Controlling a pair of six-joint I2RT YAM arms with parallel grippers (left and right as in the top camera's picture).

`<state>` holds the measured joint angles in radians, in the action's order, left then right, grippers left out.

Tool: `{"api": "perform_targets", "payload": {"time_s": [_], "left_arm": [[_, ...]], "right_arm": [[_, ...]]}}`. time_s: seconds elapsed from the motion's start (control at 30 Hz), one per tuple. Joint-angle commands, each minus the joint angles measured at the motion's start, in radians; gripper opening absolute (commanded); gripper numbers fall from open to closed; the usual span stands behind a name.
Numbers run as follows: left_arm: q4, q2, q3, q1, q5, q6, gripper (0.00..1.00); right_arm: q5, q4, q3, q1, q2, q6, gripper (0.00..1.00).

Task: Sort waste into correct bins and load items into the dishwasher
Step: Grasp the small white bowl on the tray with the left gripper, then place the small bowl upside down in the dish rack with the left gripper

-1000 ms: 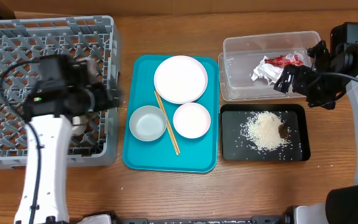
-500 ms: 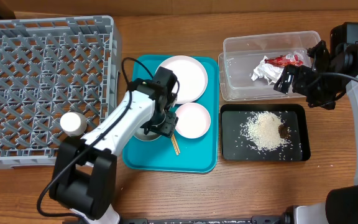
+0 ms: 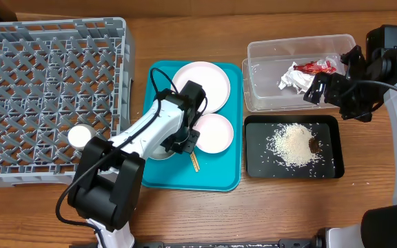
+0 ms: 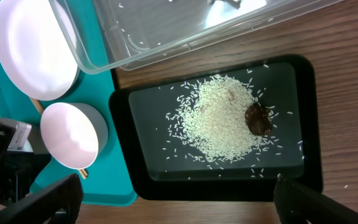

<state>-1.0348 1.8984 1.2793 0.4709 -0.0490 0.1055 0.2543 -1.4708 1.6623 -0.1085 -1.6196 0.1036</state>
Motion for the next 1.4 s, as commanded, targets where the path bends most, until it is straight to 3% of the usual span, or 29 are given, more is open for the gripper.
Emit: {"api": "perform_targets", "payload": {"time_s": [0.0, 0.17, 0.3, 0.37, 0.53, 0.7, 1.03, 1.37], "left_arm": [[-0.035, -0.021, 0.064, 0.000, -0.045, 0.064, 0.04], [-0.069, -0.166, 0.187, -0.034, -0.056, 0.064, 0.04], [-0.065, -0.295, 0.247, -0.151, -0.037, 0.037, 0.04], [-0.051, -0.335, 0.262, -0.238, 0.063, -0.068, 0.04], [-0.030, -0.344, 0.267, -0.573, 0.663, -0.406, 0.04], [-0.023, -0.254, 0.267, -0.824, 0.948, -0.472, 0.04], [0.058, -0.004, 0.267, -0.971, 1.231, -0.488, 0.04], [0.083, 0.092, 0.267, -1.004, 1.274, -0.506, 0.04]], "right_arm": [[-0.007, -0.001, 0.008, 0.002, 0.011, 0.000, 1.00], [-0.007, -0.002, 0.008, 0.002, 0.011, 0.000, 1.00], [-0.007, -0.001, 0.008, 0.002, 0.011, 0.000, 1.00], [-0.007, -0.001, 0.008, 0.002, 0.011, 0.000, 1.00], [-0.007, -0.002, 0.008, 0.002, 0.011, 0.000, 1.00], [-0.007, -0.002, 0.008, 0.002, 0.011, 0.000, 1.00], [-0.007, -0.017, 0.008, 0.002, 0.011, 0.000, 1.00], [-0.007, -0.018, 0.008, 0.002, 0.011, 0.000, 1.00]]}}
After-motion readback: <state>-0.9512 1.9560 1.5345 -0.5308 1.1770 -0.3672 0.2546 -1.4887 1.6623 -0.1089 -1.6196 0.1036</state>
